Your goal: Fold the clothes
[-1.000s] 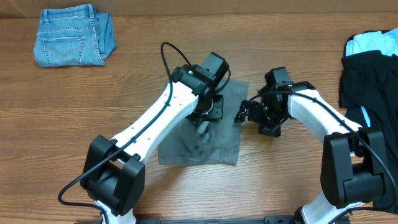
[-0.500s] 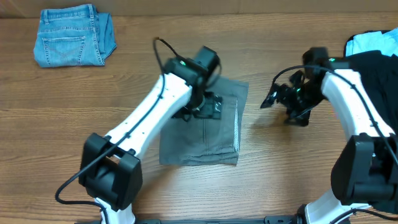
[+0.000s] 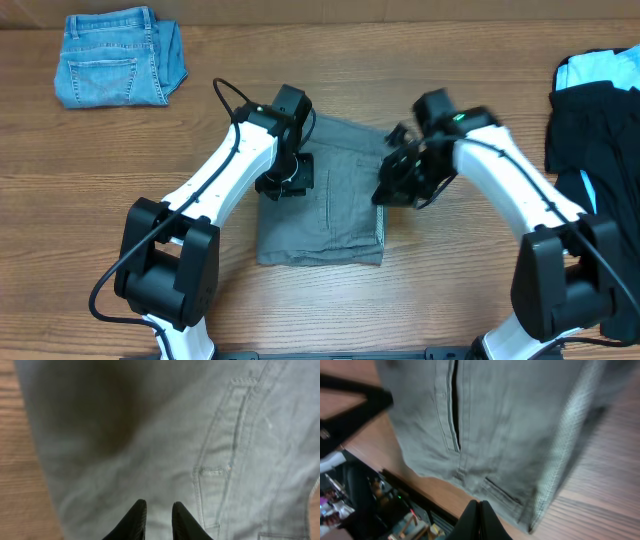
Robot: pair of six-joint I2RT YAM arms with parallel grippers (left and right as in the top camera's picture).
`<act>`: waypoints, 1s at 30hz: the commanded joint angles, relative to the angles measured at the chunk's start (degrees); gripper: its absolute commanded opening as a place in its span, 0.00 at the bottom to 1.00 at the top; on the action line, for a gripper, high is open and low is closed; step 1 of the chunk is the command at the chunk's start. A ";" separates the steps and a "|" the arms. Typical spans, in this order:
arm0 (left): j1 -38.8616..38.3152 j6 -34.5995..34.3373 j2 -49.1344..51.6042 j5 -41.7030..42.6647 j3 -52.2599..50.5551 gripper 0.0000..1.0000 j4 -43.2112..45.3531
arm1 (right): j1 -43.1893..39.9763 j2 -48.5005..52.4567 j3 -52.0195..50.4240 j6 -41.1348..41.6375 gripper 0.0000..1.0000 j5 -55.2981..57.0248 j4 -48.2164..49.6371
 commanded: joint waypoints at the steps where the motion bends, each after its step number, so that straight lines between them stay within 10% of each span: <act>1: -0.33 0.57 0.50 0.98 -3.26 0.21 3.45 | 3.26 -0.90 -5.46 4.26 0.04 -0.92 2.97; 15: -0.28 0.44 0.52 -1.92 -13.42 0.25 10.49 | 1.84 -0.87 -22.99 10.21 0.04 4.96 13.25; 30: -0.26 0.15 -2.80 -11.06 -1.92 0.12 -5.46 | -0.85 -5.09 -13.11 15.41 0.04 15.85 2.56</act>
